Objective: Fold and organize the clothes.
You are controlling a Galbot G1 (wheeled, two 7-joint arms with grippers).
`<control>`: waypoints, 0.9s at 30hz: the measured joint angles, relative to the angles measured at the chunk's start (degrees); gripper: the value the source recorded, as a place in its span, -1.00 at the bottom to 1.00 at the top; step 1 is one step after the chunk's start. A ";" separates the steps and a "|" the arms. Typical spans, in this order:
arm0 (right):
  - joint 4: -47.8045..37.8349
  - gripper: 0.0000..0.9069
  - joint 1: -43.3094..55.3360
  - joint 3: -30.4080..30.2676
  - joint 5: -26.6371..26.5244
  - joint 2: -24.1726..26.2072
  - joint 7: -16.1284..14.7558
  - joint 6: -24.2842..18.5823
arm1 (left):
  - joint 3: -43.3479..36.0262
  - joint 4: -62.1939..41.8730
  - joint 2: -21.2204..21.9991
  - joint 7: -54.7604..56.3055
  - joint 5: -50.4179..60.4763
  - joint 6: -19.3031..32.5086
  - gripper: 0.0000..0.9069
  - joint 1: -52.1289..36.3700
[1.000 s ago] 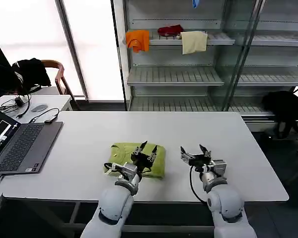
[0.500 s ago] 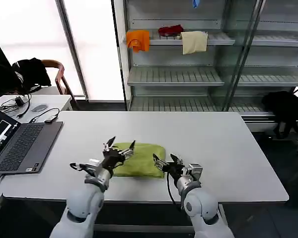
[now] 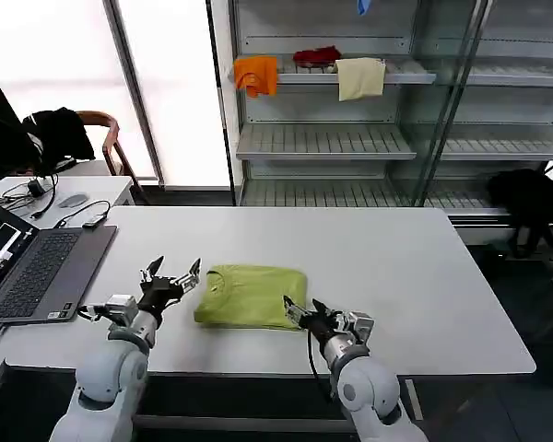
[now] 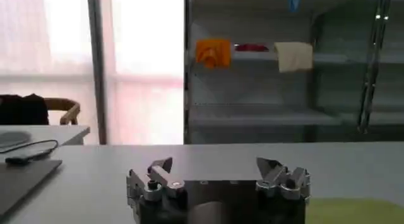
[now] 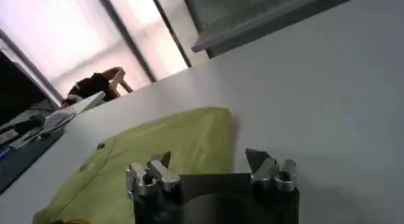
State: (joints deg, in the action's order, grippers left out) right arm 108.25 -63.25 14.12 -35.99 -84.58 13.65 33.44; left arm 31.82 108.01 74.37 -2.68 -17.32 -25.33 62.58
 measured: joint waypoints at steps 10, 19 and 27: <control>-0.91 -1.00 0.24 -0.73 -0.73 0.12 1.27 0.03 | 2.67 -0.11 -0.81 0.08 -1.04 -0.03 1.00 0.57; -0.97 -1.00 0.25 -0.57 0.09 -0.42 1.20 0.01 | 3.65 -0.11 -0.98 0.21 -1.37 0.16 1.00 1.27; -1.65 -1.00 1.58 1.01 1.45 -0.17 0.54 0.01 | 3.81 -0.03 -0.87 0.05 -1.47 0.33 1.00 1.42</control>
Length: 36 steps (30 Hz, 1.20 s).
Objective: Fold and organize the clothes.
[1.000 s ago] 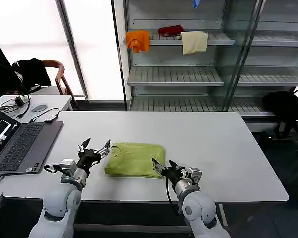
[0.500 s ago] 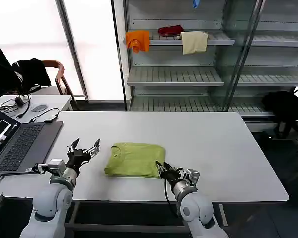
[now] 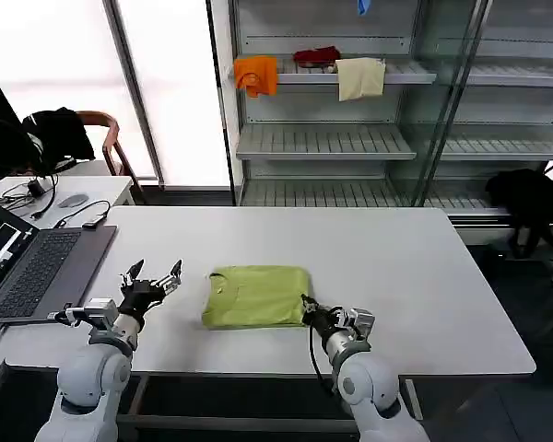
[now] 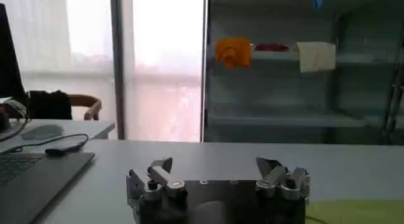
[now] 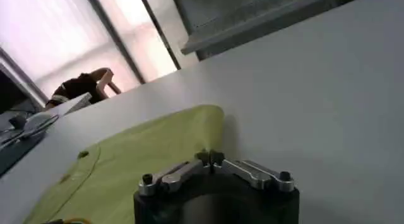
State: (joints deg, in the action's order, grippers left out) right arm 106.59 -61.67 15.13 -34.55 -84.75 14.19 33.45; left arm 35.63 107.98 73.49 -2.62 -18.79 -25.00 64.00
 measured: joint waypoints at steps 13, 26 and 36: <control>0.34 -1.00 1.46 2.53 1.23 1.38 -0.57 0.02 | 1.02 0.79 -0.34 -2.51 0.94 0.53 1.00 0.73; 3.96 1.00 -2.38 3.12 3.35 2.62 -1.61 -0.01 | 2.27 1.54 -0.12 -5.71 2.10 0.90 1.00 1.81; 7.34 1.00 -5.55 5.48 14.05 3.28 -5.77 -0.32 | 3.95 1.79 -0.69 -6.32 1.43 1.47 1.00 2.97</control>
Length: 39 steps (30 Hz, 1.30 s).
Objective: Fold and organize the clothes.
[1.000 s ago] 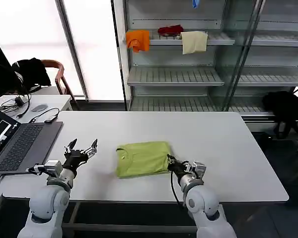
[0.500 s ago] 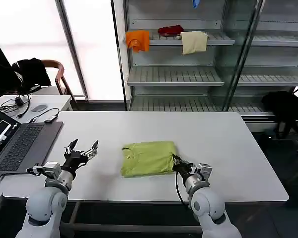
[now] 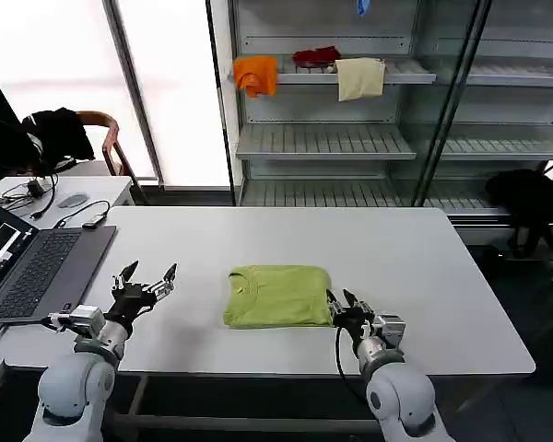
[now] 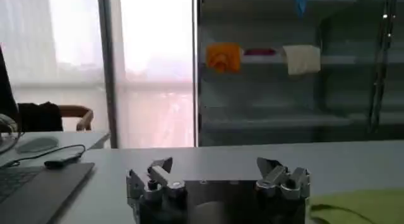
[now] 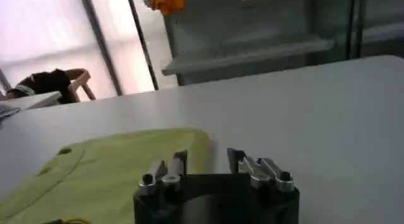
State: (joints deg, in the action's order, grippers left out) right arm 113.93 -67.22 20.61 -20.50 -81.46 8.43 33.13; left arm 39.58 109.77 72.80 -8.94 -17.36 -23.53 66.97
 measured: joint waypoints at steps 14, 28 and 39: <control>3.45 1.00 -1.41 7.07 12.79 4.86 -4.09 -1.09 | 3.89 -0.75 -1.64 -0.31 -4.41 -0.48 1.00 0.87; 4.09 1.00 -2.17 11.96 15.91 7.88 -7.42 -0.36 | 5.19 -0.71 -1.96 -0.47 -9.57 -1.09 1.00 0.70; 2.60 1.00 -2.40 13.48 16.35 8.48 -10.24 -1.28 | 4.04 -1.00 -2.30 -0.13 -10.91 -0.40 1.00 1.46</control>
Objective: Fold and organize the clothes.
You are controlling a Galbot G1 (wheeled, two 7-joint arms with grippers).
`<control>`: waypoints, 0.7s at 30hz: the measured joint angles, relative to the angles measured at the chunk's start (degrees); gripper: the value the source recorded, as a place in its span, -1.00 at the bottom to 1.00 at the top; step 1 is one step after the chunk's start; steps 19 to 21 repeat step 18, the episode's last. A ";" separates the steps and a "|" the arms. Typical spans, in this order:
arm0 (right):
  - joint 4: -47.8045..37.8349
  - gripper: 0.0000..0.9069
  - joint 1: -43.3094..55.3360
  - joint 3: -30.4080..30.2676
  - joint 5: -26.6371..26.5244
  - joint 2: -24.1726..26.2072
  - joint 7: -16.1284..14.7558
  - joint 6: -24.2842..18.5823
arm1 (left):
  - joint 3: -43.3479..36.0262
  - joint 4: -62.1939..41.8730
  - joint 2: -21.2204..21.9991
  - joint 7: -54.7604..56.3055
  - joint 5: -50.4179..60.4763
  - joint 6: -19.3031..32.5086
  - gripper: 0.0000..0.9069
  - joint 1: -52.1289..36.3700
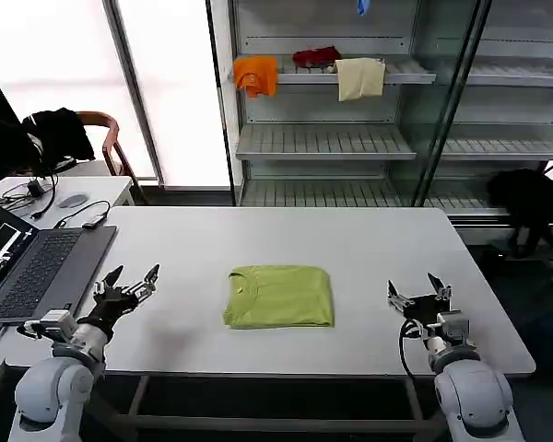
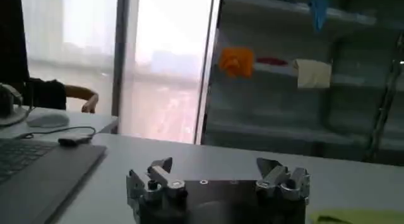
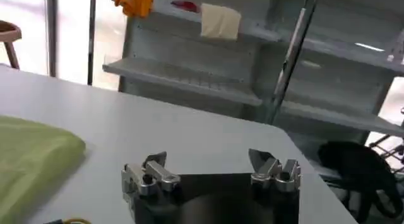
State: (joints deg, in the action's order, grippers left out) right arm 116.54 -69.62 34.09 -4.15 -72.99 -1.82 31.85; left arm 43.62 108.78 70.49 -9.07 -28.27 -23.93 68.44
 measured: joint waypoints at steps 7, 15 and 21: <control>0.12 1.00 -0.35 0.94 -0.77 0.67 -1.61 -1.01 | -0.81 0.07 0.21 0.28 0.56 0.93 1.00 0.53; -0.05 1.00 -0.42 1.99 -3.26 1.38 -3.12 -1.84 | -1.48 0.43 0.77 1.42 0.90 0.89 1.00 0.18; -0.23 1.00 -0.45 2.07 -3.83 1.49 -3.14 -1.81 | -1.74 0.75 0.82 1.82 0.90 0.89 1.00 0.41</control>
